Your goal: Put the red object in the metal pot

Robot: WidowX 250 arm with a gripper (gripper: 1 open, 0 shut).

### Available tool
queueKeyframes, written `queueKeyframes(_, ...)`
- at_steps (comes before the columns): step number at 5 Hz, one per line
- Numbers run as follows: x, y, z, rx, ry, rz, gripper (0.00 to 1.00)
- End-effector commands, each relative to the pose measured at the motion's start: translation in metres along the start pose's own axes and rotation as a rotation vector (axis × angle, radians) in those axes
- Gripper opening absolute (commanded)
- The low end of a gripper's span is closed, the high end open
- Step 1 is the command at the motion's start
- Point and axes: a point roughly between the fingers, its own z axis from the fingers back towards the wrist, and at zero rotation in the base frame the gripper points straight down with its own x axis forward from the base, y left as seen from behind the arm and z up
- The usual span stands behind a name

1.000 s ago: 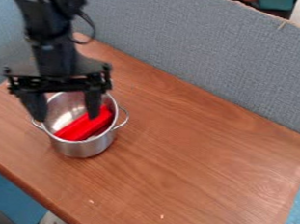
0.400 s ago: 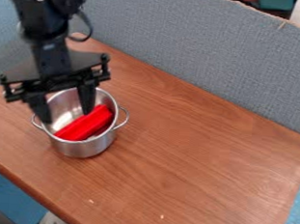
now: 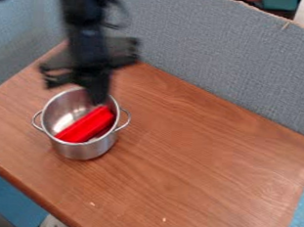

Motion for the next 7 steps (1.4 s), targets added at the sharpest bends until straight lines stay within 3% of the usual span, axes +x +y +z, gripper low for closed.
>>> queueKeyframes(1,-0.015,-0.041,0.003,-0.005,-0.038,0.062,0.0)
queueKeyframes(2,-0.028,-0.046,0.0,-0.012,-0.04,0.0,0.0)
queueKeyframes(3,-0.03,-0.025,-0.005,0.016,-0.03,-0.054,0.0)
queueKeyframes(4,-0.034,-0.016,-0.022,0.025,-0.032,-0.113,0.0)
queueKeyframes(5,-0.029,-0.029,-0.046,-0.004,-0.025,-0.227,0.0)
queueKeyframes(6,-0.022,-0.041,-0.054,-0.035,0.008,-0.318,0.0)
queueKeyframes(7,-0.019,-0.054,-0.073,-0.017,0.013,-0.325,0.0)
